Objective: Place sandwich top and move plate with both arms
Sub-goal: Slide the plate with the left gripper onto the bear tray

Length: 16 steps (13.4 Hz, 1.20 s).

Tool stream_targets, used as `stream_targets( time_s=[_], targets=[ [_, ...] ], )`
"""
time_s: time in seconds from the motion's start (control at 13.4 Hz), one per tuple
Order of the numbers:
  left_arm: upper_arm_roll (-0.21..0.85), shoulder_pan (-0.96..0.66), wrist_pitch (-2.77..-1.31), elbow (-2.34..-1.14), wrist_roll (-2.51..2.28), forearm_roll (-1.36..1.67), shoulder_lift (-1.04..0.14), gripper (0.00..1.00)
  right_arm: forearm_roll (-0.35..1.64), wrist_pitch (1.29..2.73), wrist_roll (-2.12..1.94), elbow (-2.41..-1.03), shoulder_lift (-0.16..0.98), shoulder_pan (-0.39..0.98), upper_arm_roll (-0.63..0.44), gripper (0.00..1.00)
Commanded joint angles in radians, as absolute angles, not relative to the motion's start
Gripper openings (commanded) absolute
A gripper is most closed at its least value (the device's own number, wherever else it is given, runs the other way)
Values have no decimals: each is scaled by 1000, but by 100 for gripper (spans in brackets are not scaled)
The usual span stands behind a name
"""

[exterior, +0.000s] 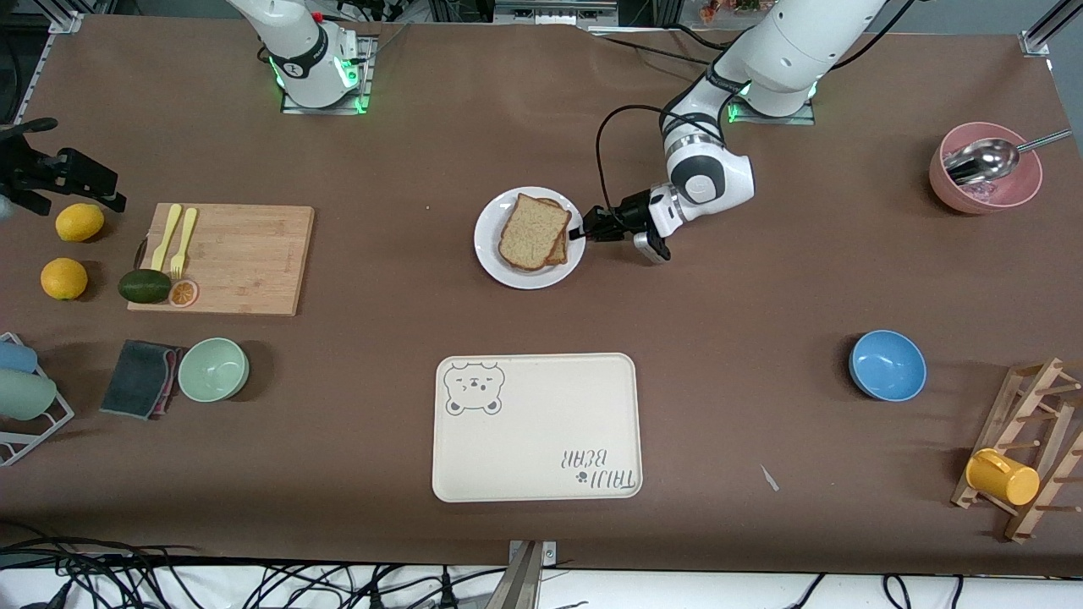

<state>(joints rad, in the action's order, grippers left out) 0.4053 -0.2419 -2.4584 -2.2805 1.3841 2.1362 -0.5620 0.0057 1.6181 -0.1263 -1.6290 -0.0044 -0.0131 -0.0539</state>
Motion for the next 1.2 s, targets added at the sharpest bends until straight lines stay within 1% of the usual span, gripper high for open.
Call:
stream_targets(
  time_s=[0.0,0.22,0.6,0.82,1.12],
  targets=[
    [403,-245,-2470,-2264,1422,2177,-568,0,20,1612,-118,-1626,-6,-11,-60,100],
    [400,-233,-2470,-2255,1420,2172,-557,0,20,1612,-118,-1626,-6,-11,-60,100],
    [400,-187,-2470,-2200,1416,2164,-557,0,20,1609,-118,-1628,-6,-11,-60,100],
    [396,-169,-2471,-2128,1411,2161,-569,0,20,1609,-118,-1628,-6,-11,-60,100],
    [356,-170,-2480,-2002,1408,2160,-633,0,20,1609,-118,-1628,-6,-11,-60,100]
  ],
)
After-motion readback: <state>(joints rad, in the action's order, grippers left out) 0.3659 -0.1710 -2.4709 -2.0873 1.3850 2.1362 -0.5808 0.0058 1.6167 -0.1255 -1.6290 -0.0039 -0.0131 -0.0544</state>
